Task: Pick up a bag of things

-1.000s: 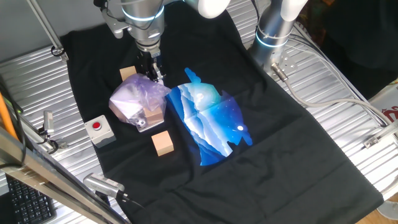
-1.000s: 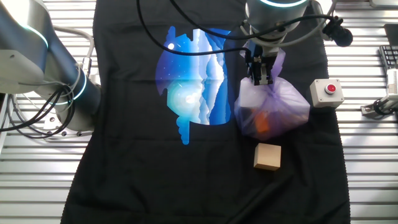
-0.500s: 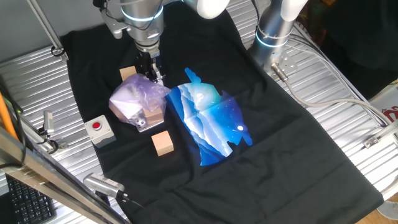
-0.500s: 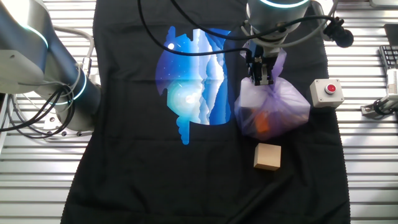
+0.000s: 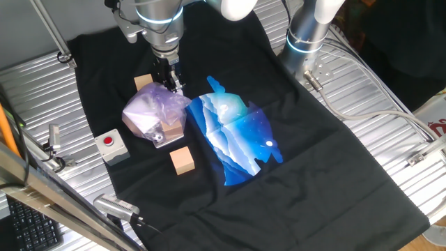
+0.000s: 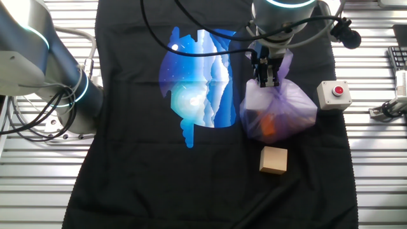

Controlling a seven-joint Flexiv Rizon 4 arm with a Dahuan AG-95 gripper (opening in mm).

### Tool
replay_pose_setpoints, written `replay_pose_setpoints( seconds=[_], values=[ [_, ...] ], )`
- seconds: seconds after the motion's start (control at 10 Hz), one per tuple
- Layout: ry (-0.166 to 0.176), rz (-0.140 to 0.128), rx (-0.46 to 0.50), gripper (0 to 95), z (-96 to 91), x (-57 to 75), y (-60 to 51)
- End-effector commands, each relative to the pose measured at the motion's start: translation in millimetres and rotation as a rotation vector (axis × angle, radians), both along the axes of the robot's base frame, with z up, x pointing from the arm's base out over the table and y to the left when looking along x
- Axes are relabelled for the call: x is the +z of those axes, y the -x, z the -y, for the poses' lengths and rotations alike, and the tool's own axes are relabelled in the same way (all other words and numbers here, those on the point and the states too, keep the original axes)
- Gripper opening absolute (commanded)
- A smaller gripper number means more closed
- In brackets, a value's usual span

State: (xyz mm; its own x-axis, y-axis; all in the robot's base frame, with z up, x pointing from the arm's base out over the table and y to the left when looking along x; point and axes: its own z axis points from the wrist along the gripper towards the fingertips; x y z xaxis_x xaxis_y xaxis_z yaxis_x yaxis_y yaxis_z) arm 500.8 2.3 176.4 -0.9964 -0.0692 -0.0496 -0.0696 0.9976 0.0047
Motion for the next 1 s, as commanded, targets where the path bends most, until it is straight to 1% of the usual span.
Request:
replay_pose_setpoints(
  seconds=[0.1, 0.4, 0.5, 0.6, 0.7, 1.0],
  values=[
    [-0.001, 0.002, -0.003, 0.0, 0.0, -0.2, 0.0],
    [0.004, 0.008, 0.002, 0.0, 0.0, -0.2, 0.0],
    [0.013, 0.024, 0.038, 19.0, 0.0, -0.2, 0.0],
    [0.014, 0.028, 0.061, 76.0, 0.0, -0.1, 0.0],
    [0.015, 0.036, 0.075, 95.0, 0.0, -0.1, 0.0],
    [0.019, 0.049, 0.089, 95.0, 0.0, -0.1, 0.0]
  ],
)
